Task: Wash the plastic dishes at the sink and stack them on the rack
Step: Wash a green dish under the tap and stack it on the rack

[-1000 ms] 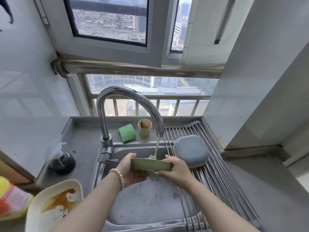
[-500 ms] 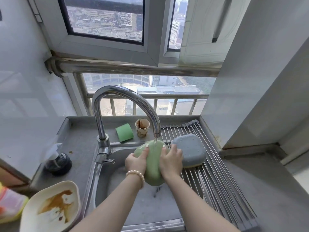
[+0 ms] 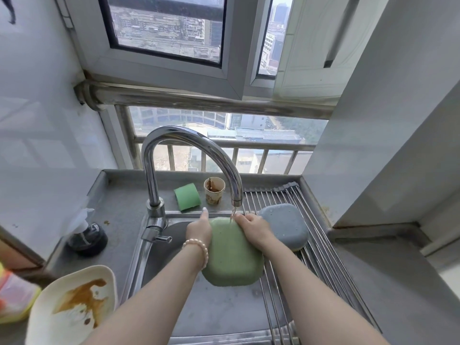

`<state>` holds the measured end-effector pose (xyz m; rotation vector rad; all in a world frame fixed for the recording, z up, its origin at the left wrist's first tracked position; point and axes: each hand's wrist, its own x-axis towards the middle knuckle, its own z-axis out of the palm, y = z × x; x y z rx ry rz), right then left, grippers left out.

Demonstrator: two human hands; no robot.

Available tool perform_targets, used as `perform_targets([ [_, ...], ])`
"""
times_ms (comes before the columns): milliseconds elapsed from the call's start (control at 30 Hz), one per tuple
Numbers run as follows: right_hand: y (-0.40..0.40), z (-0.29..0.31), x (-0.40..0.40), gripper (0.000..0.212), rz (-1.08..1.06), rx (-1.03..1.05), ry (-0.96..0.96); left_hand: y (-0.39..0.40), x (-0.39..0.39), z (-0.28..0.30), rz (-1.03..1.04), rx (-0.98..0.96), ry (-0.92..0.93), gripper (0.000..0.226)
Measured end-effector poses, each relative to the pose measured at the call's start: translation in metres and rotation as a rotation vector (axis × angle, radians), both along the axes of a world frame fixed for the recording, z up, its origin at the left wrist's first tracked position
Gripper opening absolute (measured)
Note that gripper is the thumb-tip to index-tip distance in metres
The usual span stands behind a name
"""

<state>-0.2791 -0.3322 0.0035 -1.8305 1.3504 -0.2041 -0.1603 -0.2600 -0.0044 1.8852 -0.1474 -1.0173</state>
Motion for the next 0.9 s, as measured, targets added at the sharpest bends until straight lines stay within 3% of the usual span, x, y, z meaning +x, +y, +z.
perform_targets([
  [133, -0.003, 0.005, 0.0, 0.046, -0.225, -0.011, -0.035, 0.003, -0.02, 0.013, -0.377, 0.134, -0.602, 0.046],
  [200, -0.004, 0.006, -0.002, 0.04, -0.318, 0.018, -0.048, 0.003, -0.037, 0.005, -0.542, 0.207, -0.861, 0.057],
  [333, -0.006, -0.002, -0.006, 0.035, -0.526, 0.125, -0.153, 0.012, -0.058, -0.006, -0.865, -0.043, -1.169, 0.077],
  [400, -0.007, -0.005, -0.008, 0.038, -0.64, 0.239, -0.23, 0.016, -0.045, -0.011, -1.022, -0.135, -1.239, 0.081],
  [500, -0.004, -0.006, -0.011, 0.036, -0.713, 0.391, -0.318, 0.019, -0.015, -0.013, -1.08, -0.064, -1.088, 0.083],
  [600, -0.003, -0.003, -0.006, 0.03, -0.681, 0.473, -0.368, 0.019, 0.003, -0.011, -0.797, -0.15, -0.626, 0.068],
  [700, -0.005, 0.0, 0.004, 0.026, -0.592, 0.448, -0.355, 0.016, 0.003, -0.011, -0.455, -0.155, -0.303, 0.064],
  [800, 0.001, 0.011, 0.018, 0.035, -0.369, 0.109, -0.046, 0.016, 0.004, -0.01, -0.16, -0.169, -0.01, 0.04],
  [900, 0.025, 0.019, 0.035, 0.05, -0.153, -0.272, 0.265, 0.015, -0.001, -0.009, 0.127, -0.196, 0.012, 0.039],
])
